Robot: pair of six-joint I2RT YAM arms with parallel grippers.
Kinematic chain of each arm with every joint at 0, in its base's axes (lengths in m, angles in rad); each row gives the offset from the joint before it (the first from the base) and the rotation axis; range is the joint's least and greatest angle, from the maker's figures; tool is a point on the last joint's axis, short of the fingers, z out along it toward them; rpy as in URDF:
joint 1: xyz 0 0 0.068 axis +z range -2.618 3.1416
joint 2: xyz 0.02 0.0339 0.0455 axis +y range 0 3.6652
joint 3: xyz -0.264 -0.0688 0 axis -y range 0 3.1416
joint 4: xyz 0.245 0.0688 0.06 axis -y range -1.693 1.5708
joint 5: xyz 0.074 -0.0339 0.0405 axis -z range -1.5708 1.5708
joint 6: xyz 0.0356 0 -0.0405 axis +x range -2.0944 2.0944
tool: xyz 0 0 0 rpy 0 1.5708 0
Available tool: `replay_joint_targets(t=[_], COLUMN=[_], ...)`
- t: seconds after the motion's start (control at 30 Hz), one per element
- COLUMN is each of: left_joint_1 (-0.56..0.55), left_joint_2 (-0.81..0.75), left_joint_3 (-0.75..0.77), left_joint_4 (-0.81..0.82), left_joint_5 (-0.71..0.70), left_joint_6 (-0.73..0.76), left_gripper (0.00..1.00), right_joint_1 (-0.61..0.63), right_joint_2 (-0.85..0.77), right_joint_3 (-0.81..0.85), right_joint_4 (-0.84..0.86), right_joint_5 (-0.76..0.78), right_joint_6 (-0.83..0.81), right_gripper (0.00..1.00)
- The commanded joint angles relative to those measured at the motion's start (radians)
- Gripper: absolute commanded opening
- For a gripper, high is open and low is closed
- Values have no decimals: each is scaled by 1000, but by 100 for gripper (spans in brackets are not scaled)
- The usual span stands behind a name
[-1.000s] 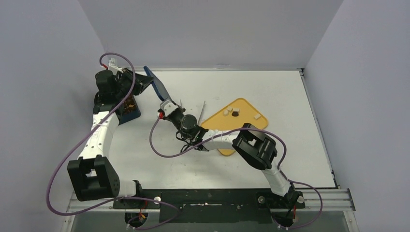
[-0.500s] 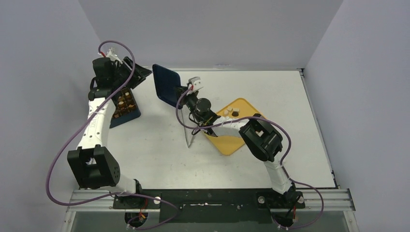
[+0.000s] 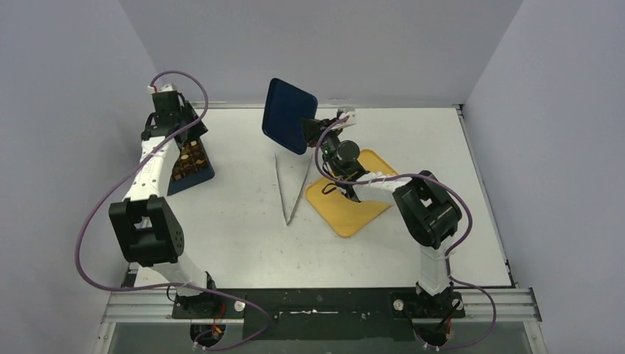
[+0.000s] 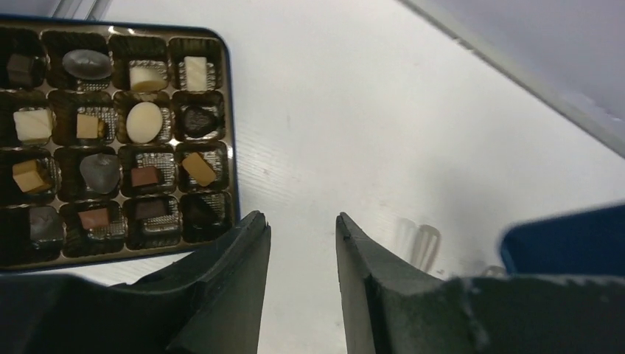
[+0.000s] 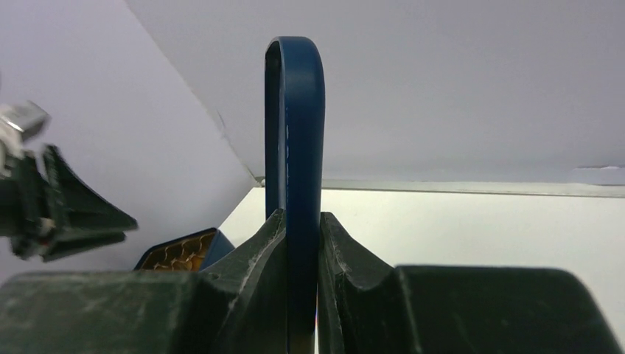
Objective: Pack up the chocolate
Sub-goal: Adjust the box lid, then move the packing box to the center of the board.
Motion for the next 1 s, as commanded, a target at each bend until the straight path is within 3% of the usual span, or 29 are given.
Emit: replay_joint_targets(t=[0.0,0.23,0.57,0.77,0.97], left_joint_1=[6,5,9,10,4], left_joint_2=[149,319,385,429,441], left_joint_3=[86,125,136,151,159], left_joint_4=[17,22,17,-7,-2], left_joint_5=[-103,-140,-162,-103,-5], left_joint_6=[32,38,35,34,17], left_gripper=[36,35,38,37,25], right_joint_1=[-38,-73,-93,-99,-105], right_joint_2=[-129,-199,-205,-204,-233], right_joint_3=[-43,-128,-149,-159,-175], right_joint_4=[148,179,199,216,208], right_joint_5=[-49,-77,-77,-77,-77], right_joint_6=[7,-36,-36,-25,-44], right_gripper=[0,0,0,0,0])
